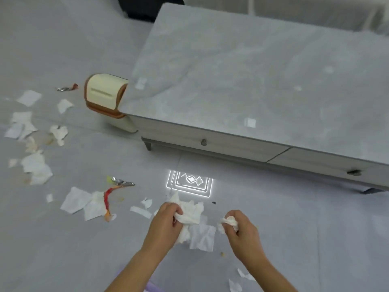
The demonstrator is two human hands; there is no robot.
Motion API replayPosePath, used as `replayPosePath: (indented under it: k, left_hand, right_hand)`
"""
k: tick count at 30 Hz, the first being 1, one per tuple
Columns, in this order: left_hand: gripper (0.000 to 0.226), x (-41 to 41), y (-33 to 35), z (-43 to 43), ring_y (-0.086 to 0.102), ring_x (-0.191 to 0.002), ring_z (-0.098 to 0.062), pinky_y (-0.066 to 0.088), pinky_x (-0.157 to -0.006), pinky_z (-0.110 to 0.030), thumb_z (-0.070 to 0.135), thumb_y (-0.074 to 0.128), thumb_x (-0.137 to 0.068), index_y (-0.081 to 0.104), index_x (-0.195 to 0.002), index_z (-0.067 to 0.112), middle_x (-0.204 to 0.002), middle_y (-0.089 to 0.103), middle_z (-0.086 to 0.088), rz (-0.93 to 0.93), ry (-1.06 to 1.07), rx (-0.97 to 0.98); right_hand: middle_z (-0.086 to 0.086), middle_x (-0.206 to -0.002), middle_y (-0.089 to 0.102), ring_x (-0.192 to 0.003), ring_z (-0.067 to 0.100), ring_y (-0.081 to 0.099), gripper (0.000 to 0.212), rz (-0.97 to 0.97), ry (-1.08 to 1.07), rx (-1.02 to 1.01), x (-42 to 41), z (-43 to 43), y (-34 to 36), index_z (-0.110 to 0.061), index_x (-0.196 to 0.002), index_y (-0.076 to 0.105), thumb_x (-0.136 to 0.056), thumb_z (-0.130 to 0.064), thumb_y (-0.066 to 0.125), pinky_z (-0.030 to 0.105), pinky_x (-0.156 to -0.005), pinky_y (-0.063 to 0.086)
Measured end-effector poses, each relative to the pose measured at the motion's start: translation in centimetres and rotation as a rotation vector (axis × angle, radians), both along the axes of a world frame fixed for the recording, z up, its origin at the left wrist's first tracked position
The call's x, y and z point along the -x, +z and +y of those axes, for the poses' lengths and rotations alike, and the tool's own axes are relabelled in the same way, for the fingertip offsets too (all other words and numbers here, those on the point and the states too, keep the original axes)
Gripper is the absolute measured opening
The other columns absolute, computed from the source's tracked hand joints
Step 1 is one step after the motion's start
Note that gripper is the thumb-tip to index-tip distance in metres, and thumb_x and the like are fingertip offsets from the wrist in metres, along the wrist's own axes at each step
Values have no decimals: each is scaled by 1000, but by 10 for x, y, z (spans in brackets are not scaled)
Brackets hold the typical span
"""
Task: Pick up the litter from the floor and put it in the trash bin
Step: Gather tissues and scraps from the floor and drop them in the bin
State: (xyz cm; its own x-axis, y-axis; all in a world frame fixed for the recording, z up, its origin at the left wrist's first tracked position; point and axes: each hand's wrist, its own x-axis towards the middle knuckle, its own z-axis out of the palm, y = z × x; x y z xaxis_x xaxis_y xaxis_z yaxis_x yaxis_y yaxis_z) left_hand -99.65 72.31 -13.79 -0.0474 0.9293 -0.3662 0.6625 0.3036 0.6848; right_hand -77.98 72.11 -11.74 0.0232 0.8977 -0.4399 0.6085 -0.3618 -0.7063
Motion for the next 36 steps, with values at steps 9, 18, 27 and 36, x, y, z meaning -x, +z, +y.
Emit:
replayPosePath:
  k: [9, 18, 27, 36]
  left_hand:
    - [26, 239, 17, 23, 50, -74, -7, 35, -70, -9, 10, 62, -80, 65, -105, 15, -94, 50, 4, 101, 118, 35]
    - [17, 348, 20, 101, 57, -93, -18, 40, -76, -23, 12, 63, -79, 68, -95, 16, -98, 61, -5, 164, 192, 4]
    - [20, 430, -9, 264, 55, -83, -17, 38, -74, -22, 11, 59, -81, 66, -100, 15, -96, 54, -4, 224, 121, -32]
    - [20, 460, -71, 363, 54, -82, -15, 37, -75, -20, 14, 59, -83, 64, -102, 18, -96, 50, 1, 132, 135, -11]
  right_hand:
    - [-5, -72, 61, -63, 12, 56, 18, 64, -21, 31, 219, 34, 1, -31, -78, 52, -85, -17, 60, 21, -56, 41]
    - [-11, -65, 55, -53, 3, 47, 18, 106, 78, -42, 333, 121, 9, -28, -78, 53, -85, -14, 60, 16, -53, 35]
    - [-14, -72, 56, -66, 1, 52, 15, 142, 18, -27, 433, 244, -34, -27, -83, 53, -84, -14, 61, 6, -56, 38]
    - [-7, -82, 56, -65, 3, 49, 15, 182, -76, 29, 494, 323, -86, -32, -85, 55, -85, -17, 57, 18, -53, 35]
